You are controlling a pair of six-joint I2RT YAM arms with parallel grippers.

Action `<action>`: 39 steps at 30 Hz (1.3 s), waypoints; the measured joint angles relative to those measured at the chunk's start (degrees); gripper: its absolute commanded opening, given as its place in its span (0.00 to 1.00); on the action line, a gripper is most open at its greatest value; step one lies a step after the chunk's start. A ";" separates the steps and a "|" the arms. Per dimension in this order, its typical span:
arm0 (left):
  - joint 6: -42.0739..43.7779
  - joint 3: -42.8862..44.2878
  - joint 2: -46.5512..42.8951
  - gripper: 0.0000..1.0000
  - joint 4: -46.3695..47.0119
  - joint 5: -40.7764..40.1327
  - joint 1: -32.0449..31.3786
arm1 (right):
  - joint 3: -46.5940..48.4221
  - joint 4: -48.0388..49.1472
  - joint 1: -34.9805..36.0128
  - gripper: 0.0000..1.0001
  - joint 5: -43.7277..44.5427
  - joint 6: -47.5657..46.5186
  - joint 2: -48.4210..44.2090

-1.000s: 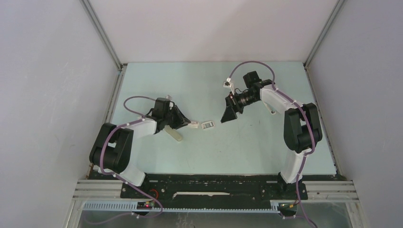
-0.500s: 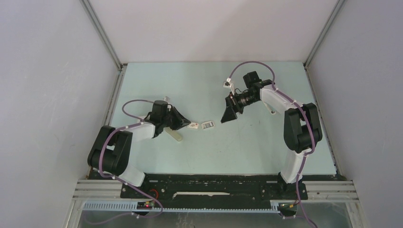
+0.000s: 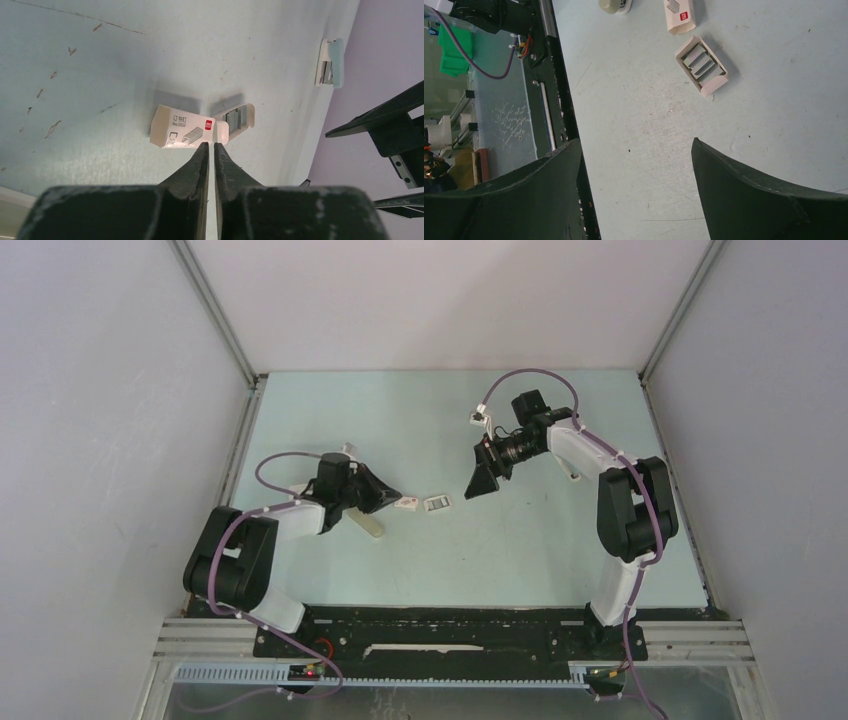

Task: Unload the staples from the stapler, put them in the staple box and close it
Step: Pick up the shell from the center of the board.

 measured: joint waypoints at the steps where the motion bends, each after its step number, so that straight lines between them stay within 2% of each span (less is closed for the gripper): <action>1: 0.04 0.00 -0.02 0.21 0.02 -0.02 0.00 | -0.02 0.00 0.02 0.90 0.00 0.00 0.00; 7: 2.75 0.31 -0.57 0.40 -4.11 -0.98 0.33 | -0.02 0.00 0.02 0.90 0.00 0.00 0.00; 10: 5.01 1.31 -0.44 0.44 -7.54 -1.84 0.61 | -0.02 0.00 0.02 0.90 0.00 0.00 0.00; 13: 6.88 3.23 0.48 0.44 -9.60 -2.23 0.90 | -0.02 0.00 0.02 0.90 0.00 0.00 0.00; 20: 9.40 6.32 3.37 0.36 -10.67 -2.14 1.29 | -0.13 -0.02 0.02 0.91 0.00 0.00 0.00; 39: 9.22 6.51 7.39 0.25 -7.02 1.16 1.44 | -0.15 -0.02 0.07 0.91 0.00 0.00 -0.04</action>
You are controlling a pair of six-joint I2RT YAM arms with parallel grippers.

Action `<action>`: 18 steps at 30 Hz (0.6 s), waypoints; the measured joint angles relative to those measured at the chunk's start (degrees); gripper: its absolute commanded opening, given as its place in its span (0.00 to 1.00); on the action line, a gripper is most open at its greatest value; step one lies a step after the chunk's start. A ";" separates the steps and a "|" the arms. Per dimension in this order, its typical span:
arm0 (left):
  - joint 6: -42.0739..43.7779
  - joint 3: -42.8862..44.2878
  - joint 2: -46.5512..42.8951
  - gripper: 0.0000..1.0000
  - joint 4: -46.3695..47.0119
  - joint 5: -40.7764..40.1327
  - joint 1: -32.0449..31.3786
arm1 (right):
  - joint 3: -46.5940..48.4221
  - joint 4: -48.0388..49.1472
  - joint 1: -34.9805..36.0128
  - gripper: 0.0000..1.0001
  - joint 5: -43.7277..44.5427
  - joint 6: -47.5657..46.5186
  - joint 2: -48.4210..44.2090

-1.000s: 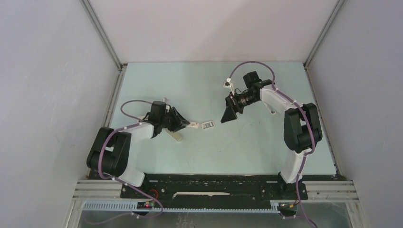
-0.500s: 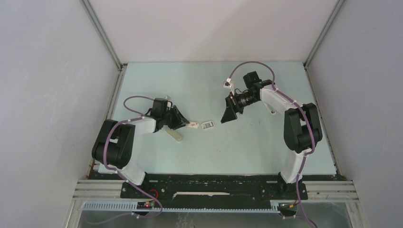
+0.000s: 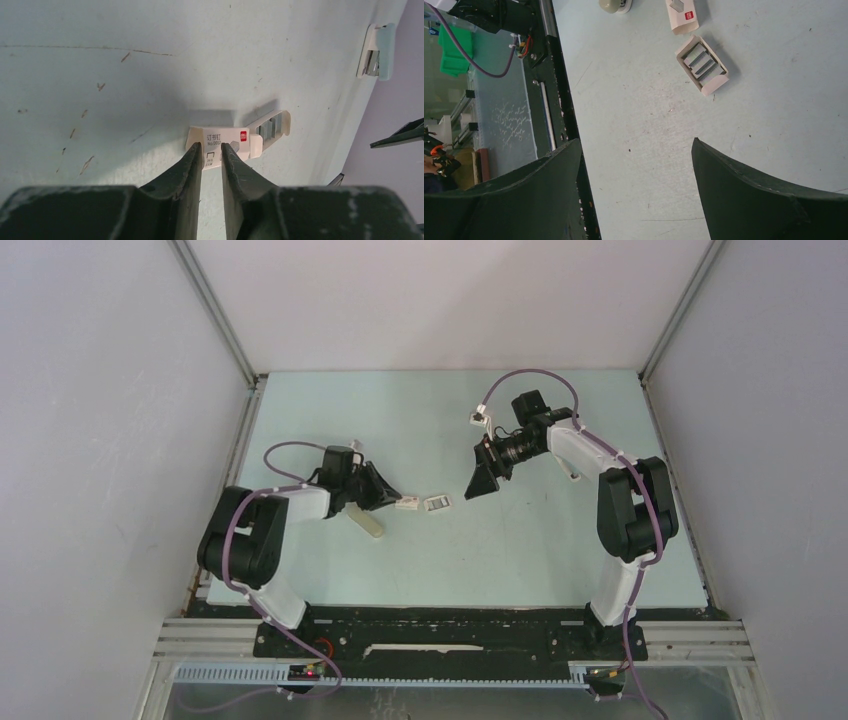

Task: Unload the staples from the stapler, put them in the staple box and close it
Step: Pick up the shell from the center of the board.

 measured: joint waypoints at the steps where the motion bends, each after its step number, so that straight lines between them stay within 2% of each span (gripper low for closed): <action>1: -0.13 0.00 0.31 0.25 0.59 0.24 0.00 | 0.00 0.00 0.00 0.91 0.00 0.00 0.00; 10: -1.55 0.00 1.57 0.22 2.71 1.64 0.00 | 0.00 0.00 0.00 0.90 0.00 -0.02 0.00; 18: -3.15 -0.55 1.92 0.06 4.35 2.16 0.00 | 0.00 0.00 0.00 0.91 0.00 -0.04 0.00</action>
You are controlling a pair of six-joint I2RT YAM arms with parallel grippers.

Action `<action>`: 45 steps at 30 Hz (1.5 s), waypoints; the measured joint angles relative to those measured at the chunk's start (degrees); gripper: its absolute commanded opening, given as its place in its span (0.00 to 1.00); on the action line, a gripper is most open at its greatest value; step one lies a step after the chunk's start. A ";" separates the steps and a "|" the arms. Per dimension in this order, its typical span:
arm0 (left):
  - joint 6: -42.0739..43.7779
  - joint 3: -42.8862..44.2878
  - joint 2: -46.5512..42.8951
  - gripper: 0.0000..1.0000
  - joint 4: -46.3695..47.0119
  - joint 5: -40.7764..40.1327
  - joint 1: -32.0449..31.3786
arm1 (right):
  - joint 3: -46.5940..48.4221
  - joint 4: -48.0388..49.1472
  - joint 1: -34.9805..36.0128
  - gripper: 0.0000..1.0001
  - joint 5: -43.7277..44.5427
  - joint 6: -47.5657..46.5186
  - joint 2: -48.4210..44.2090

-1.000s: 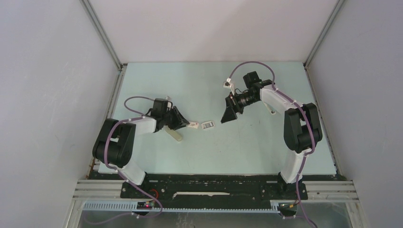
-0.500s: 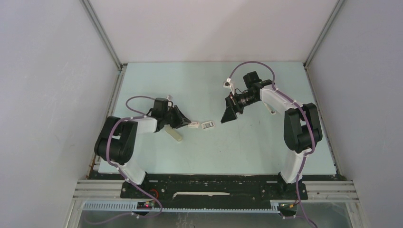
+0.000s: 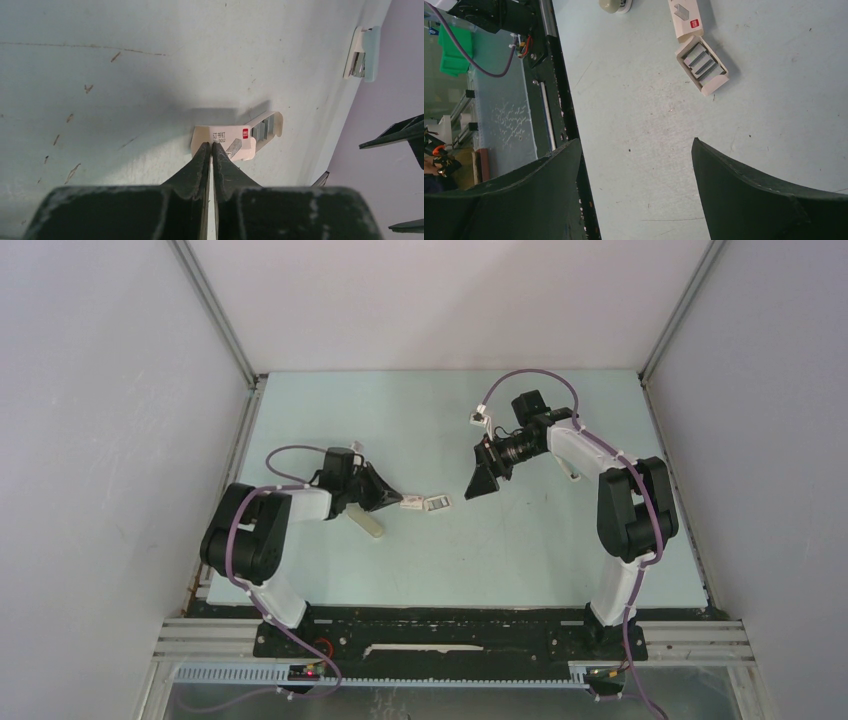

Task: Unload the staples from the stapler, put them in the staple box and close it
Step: Pick up the shell from the center of the board.

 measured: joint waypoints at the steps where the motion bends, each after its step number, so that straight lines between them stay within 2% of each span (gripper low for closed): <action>1: -0.24 -0.22 0.00 0.05 0.07 0.00 0.00 | 0.00 0.00 0.00 0.91 0.00 0.00 0.00; 4: -0.81 -0.70 0.00 0.01 0.31 0.04 0.00 | 0.00 0.00 0.00 0.91 0.00 0.00 0.00; 8: -1.51 -1.49 0.00 0.01 1.05 0.44 0.02 | 0.00 0.00 0.00 0.91 0.00 -0.02 0.00; 11: -2.32 -2.16 0.00 0.13 2.36 1.14 0.02 | 0.00 0.00 0.00 0.91 0.00 -0.02 0.00; 15: -2.99 -2.58 0.00 0.22 3.23 1.38 0.02 | -0.02 0.00 -0.02 0.91 0.00 -0.02 -0.02; 27: -3.54 -3.06 1.20 0.22 4.79 1.79 0.11 | -0.09 0.00 0.00 0.91 0.00 -0.04 -0.02; 45: -7.39 -4.09 2.97 0.22 11.93 5.95 0.11 | -0.09 0.00 0.00 0.91 0.00 -0.04 -0.02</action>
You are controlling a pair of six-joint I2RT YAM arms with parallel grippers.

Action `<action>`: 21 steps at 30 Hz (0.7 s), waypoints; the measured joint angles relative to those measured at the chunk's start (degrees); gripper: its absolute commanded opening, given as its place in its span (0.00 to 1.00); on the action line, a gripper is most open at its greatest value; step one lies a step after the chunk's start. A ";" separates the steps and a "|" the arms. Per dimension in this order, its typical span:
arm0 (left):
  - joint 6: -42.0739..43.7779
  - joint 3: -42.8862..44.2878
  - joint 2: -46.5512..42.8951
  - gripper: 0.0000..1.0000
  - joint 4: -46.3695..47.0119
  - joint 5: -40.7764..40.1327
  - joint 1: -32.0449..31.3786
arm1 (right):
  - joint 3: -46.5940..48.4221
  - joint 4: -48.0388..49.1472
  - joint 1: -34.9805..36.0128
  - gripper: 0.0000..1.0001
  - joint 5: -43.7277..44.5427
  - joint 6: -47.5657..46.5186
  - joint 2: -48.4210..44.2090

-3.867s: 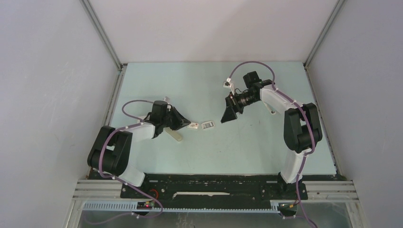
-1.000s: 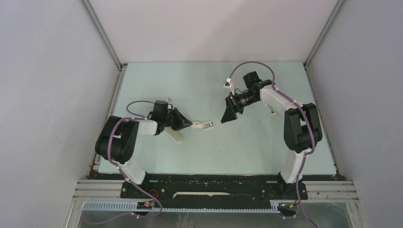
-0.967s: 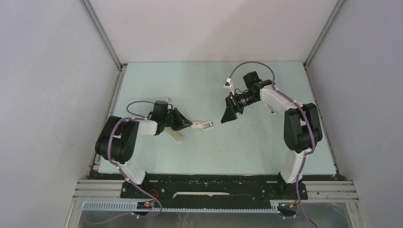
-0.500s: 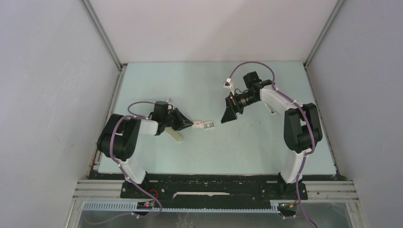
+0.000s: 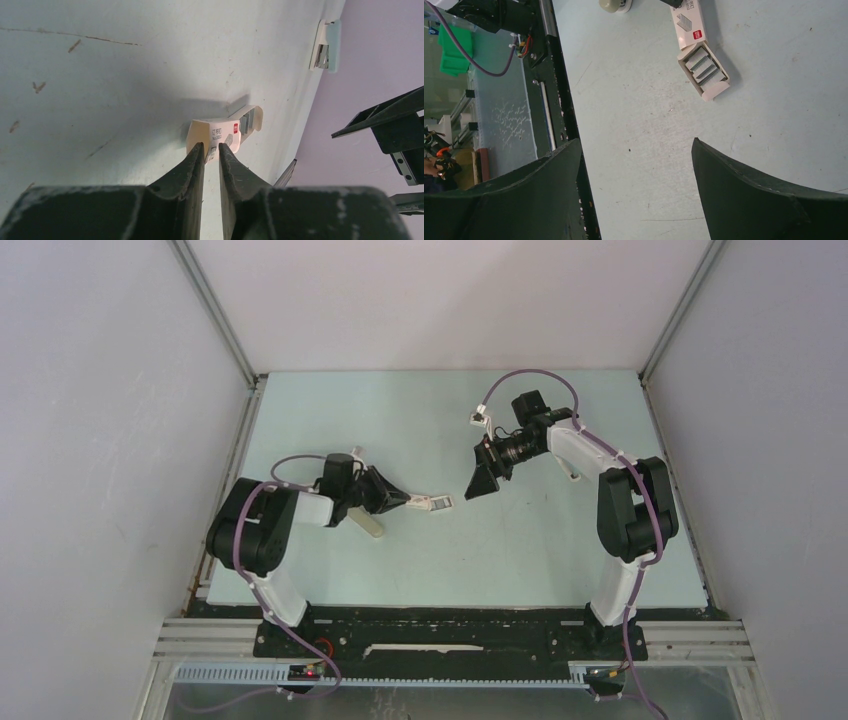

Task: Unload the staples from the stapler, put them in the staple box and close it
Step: Pick up the shell from the center of the board.

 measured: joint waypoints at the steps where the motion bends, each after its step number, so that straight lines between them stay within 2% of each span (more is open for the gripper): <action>1: -0.02 0.00 0.13 0.22 0.28 0.13 0.00 | 0.00 0.00 0.00 0.91 0.00 0.00 0.00; 11: -0.94 0.00 2.84 0.20 0.98 1.22 -0.13 | 0.00 0.00 0.00 0.91 0.00 0.00 0.00; 17: -1.22 0.00 2.93 0.15 1.51 1.46 -0.28 | 0.00 0.00 0.00 0.91 0.00 0.00 0.00; 21: -1.75 0.00 2.97 0.05 2.36 1.90 -0.35 | 0.00 0.00 0.00 0.91 0.00 -0.02 0.00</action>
